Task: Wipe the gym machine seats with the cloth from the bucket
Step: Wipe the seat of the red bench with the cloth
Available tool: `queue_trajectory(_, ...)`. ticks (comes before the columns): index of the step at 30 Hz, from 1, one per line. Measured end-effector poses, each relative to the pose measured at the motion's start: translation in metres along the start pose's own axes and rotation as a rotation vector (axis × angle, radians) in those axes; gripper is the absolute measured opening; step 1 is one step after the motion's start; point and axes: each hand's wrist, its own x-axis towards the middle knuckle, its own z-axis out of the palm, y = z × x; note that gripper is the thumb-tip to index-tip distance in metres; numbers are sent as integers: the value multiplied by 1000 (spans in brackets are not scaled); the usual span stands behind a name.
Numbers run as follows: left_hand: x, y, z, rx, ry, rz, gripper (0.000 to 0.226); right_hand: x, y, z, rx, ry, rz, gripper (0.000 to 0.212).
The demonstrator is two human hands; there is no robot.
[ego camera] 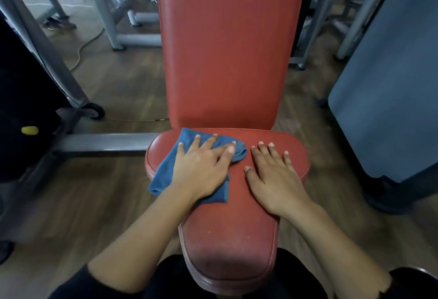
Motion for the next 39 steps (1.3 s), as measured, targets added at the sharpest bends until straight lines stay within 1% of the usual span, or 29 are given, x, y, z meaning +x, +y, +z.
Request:
queue_trajectory(2, -8, -17, -3, 25, 20, 39, 41, -1, -3, -2, 0, -3, -9, 60)
queue_trajectory(5, 5, -34, -6, 52, 46, -44, 43, 0, -4, -3, 3, -7, -6, 60)
queue_trajectory(8, 27, -21, -1, 67, 54, -83, 44, 2, -3, -2, 13, -7, 5, 60)
queue_trajectory(11, 22, -5, 4, 25, 15, -4, 42, 1, -1, 0, 21, 4, 8, 61)
queue_trajectory(14, 4, -25, -1, 51, 31, 52, 44, 1, -2, 0, 35, 12, 3, 61)
queue_trajectory(17, 16, -55, -9, 77, 71, -63, 47, 1, -3, 0, 41, 13, 8, 61)
queue_trajectory(19, 36, -55, -9, 82, 78, -137, 44, 1, -4, 1, 40, 22, 12, 61)
queue_trajectory(20, 43, -48, -6, 93, 80, -140, 43, 1, -4, 2, 35, 28, 14, 61)
queue_trajectory(21, 45, -38, -4, 101, 80, -122, 43, 0, -4, 3, 29, 33, 16, 62)
queue_trajectory(24, 28, -27, 4, 65, 67, 13, 45, 1, -5, 4, 24, 44, 21, 69)
queue_trajectory(26, 9, -41, -1, 33, 67, 73, 58, 2, -5, 4, 25, 47, 21, 74)
queue_trajectory(27, 6, -50, -5, 40, 75, 64, 62, 2, -6, 4, 24, 53, 23, 75)
queue_trajectory(28, 9, -57, -7, 53, 79, 24, 61, 2, -6, 5, 23, 62, 22, 77)
queue_trajectory(30, 24, -59, -8, 73, 75, -79, 49, 2, -6, 5, 24, 70, 20, 80)
queue_trajectory(32, 36, -41, -5, 70, 76, -117, 42, 2, -6, 5, 20, 67, 20, 79)
queue_trajectory(33, 37, -32, -2, 62, 65, -97, 42, 1, -5, 5, 18, 68, 19, 79)
queue_trajectory(35, 26, -27, 3, 30, 56, 2, 44, 2, -5, 5, 22, 69, 21, 77)
queue_trajectory(37, 9, -41, -2, -3, 56, 73, 57, 2, -5, 5, 28, 64, 23, 75)
queue_trajectory(38, 6, -51, -5, 4, 70, 66, 59, 2, -5, 5, 25, 66, 22, 76)
queue_trajectory(39, 10, -60, -7, 21, 84, 25, 56, 2, -5, 5, 18, 69, 21, 77)
